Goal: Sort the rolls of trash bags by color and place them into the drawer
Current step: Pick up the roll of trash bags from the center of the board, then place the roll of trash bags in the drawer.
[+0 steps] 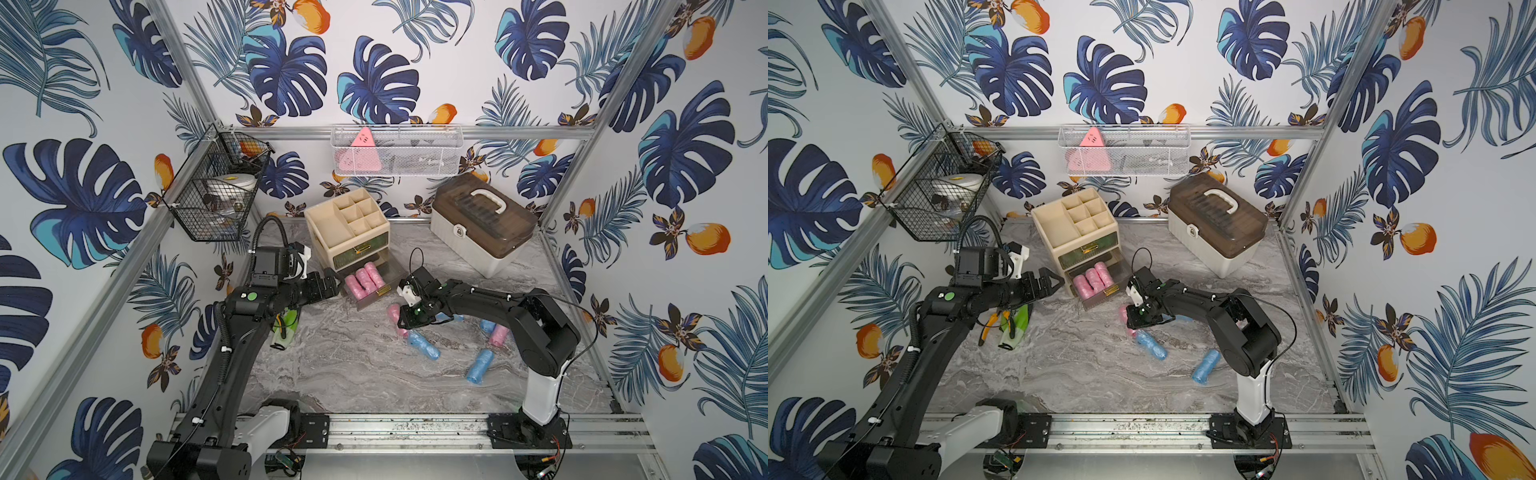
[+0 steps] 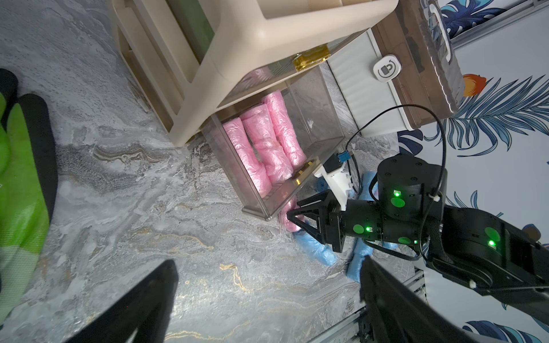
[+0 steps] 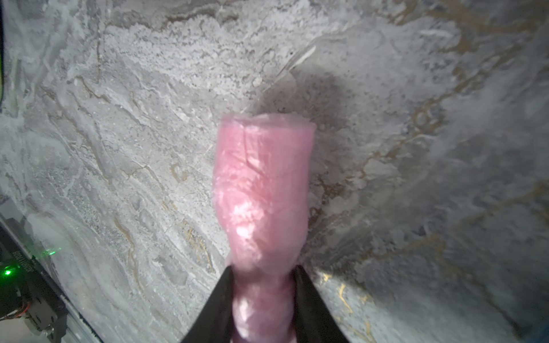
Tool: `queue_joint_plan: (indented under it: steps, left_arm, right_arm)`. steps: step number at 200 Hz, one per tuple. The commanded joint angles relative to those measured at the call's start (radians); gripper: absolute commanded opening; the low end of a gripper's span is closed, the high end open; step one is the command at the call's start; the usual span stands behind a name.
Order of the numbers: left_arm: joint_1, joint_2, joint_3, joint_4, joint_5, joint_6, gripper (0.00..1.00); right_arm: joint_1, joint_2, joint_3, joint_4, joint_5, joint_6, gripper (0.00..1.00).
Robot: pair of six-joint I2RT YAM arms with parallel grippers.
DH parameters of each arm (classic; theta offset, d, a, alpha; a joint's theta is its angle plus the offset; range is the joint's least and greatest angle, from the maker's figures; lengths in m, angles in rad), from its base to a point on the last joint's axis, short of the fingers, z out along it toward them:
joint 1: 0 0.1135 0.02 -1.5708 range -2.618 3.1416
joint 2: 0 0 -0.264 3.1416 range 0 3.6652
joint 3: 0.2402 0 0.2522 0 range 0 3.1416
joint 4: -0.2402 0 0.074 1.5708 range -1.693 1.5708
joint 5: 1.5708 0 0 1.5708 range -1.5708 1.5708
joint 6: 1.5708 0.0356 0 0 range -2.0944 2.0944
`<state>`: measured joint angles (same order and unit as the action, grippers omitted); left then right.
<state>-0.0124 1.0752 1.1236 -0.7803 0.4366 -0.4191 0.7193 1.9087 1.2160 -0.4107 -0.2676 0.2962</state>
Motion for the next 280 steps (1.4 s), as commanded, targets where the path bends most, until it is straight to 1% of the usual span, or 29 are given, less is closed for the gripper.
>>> queue_joint_plan:
  steps: [1, 29, 48, 87, 111, 143, 159, 171, 194, 234, 280]
  left_arm:
    - [0.002, 0.001, 0.003, -0.005, -0.002, 0.013, 0.99]
    - [0.002, 0.0, 0.005, -0.006, -0.005, 0.016, 0.99]
    - [0.002, 0.001, 0.004, -0.001, -0.003, 0.012, 0.99]
    - [0.002, 0.003, 0.012, -0.001, -0.001, 0.009, 0.99]
    - [0.003, 0.003, 0.017, 0.0, -0.001, 0.007, 0.99]
    - [0.003, 0.005, 0.016, 0.004, 0.002, 0.004, 0.99]
    - [0.002, 0.005, 0.013, 0.01, 0.001, 0.004, 0.99]
    - [0.002, 0.008, 0.01, 0.015, 0.003, 0.001, 0.99]
    - [0.002, 0.01, 0.008, 0.029, 0.013, -0.008, 0.99]
    - [0.002, 0.011, 0.014, 0.029, 0.019, -0.009, 0.99]
    - [0.003, 0.013, 0.035, 0.004, 0.007, 0.01, 0.99]
  right_arm:
    - [0.001, -0.002, -0.006, 0.017, 0.017, 0.009, 0.27]
    - [0.001, -0.048, -0.02, 0.014, 0.02, 0.014, 0.18]
    - [0.001, -0.094, -0.024, -0.004, 0.028, 0.014, 0.16]
    - [-0.004, -0.19, -0.014, -0.074, 0.08, -0.004, 0.15]
    - [-0.028, -0.237, 0.007, -0.135, 0.122, -0.017, 0.15]
    - [-0.046, -0.297, 0.036, -0.195, 0.227, -0.036, 0.14]
    - [-0.052, -0.333, 0.047, -0.178, 0.232, -0.051, 0.15]
    - [-0.051, -0.345, 0.071, -0.163, 0.211, -0.063, 0.16]
    - [-0.051, -0.305, 0.177, -0.184, 0.167, -0.085, 0.16]
    - [-0.051, -0.171, 0.379, -0.21, 0.112, -0.103, 0.15]
    - [-0.051, -0.025, 0.522, -0.206, 0.091, -0.106, 0.15]
